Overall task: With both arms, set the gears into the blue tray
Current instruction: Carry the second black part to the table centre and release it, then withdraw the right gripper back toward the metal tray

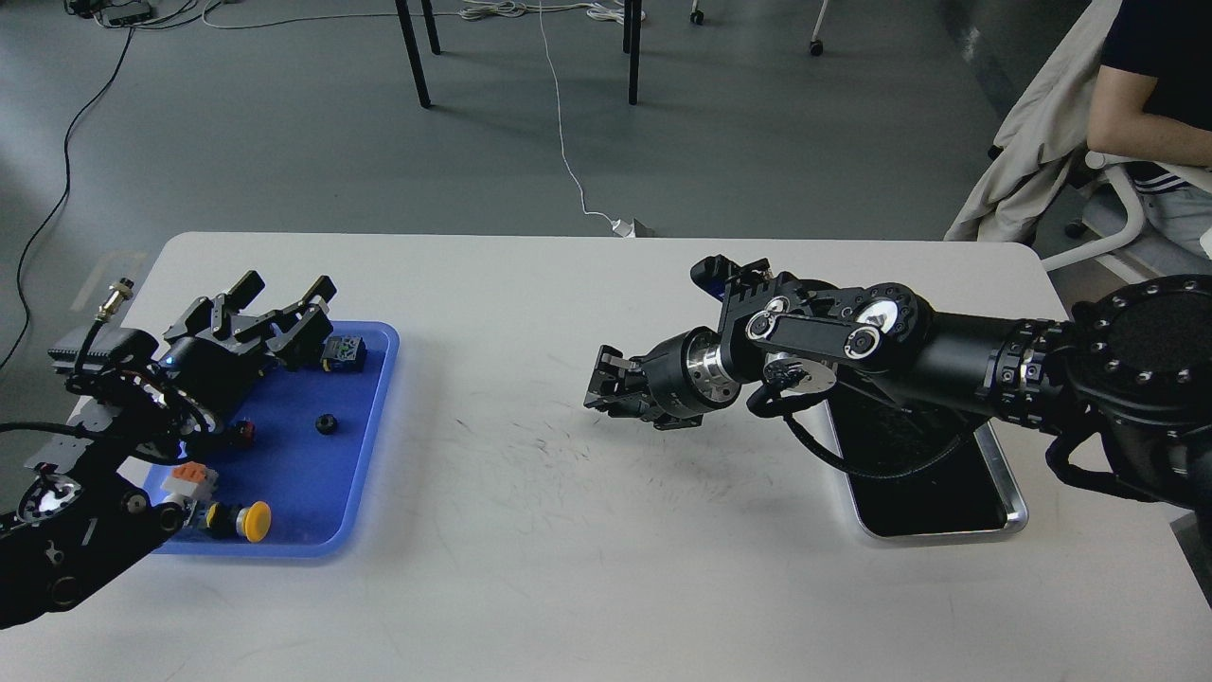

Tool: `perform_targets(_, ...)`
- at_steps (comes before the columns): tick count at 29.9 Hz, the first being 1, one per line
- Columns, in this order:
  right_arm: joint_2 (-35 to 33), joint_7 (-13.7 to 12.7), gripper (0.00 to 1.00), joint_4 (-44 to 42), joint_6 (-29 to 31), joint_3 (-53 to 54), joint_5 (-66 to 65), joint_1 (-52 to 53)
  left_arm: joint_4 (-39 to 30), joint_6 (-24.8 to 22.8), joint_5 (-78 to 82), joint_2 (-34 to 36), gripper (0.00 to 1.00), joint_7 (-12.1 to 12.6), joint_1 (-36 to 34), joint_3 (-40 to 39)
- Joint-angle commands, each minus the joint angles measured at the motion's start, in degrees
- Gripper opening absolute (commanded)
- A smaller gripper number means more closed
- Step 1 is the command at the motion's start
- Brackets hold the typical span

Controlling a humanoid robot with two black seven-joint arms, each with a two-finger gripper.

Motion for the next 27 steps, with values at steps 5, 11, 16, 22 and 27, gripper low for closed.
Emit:
perform_targets(5, 0.0, 0.2, 0.21, 4.8, -0.2, 3.4, 0.6, -0.5, 0.0, 0.0, 0.0, 0.0, 0.97, 0.0, 0.0, 0.1)
perform_targets(11, 0.0, 0.1, 0.4, 6.2, -0.9, 3.5, 0.6, -1.7, 0.0, 0.0, 0.0, 0.0, 0.97, 0.1, 0.0, 0.0)
perform_targets(16, 0.0, 0.2, 0.99, 6.2, -3.8, 5.0, 0.6, -2.1, 0.0, 0.0, 0.0, 0.0, 0.97, 0.0, 0.0, 0.1)
perform_targets(22, 0.0, 0.1, 0.99, 2.7, -3.3, 12.1, 0.6, -1.7, 0.0, 0.0, 0.0, 0.0, 0.97, 0.0, 0.1, 0.2)
perform_targets(27, 0.0, 0.0, 0.99, 1.0, -0.7, 18.1, 0.6, -1.1, 0.0, 0.0, 0.0, 0.0, 0.97, 0.0, 0.0, 0.3)
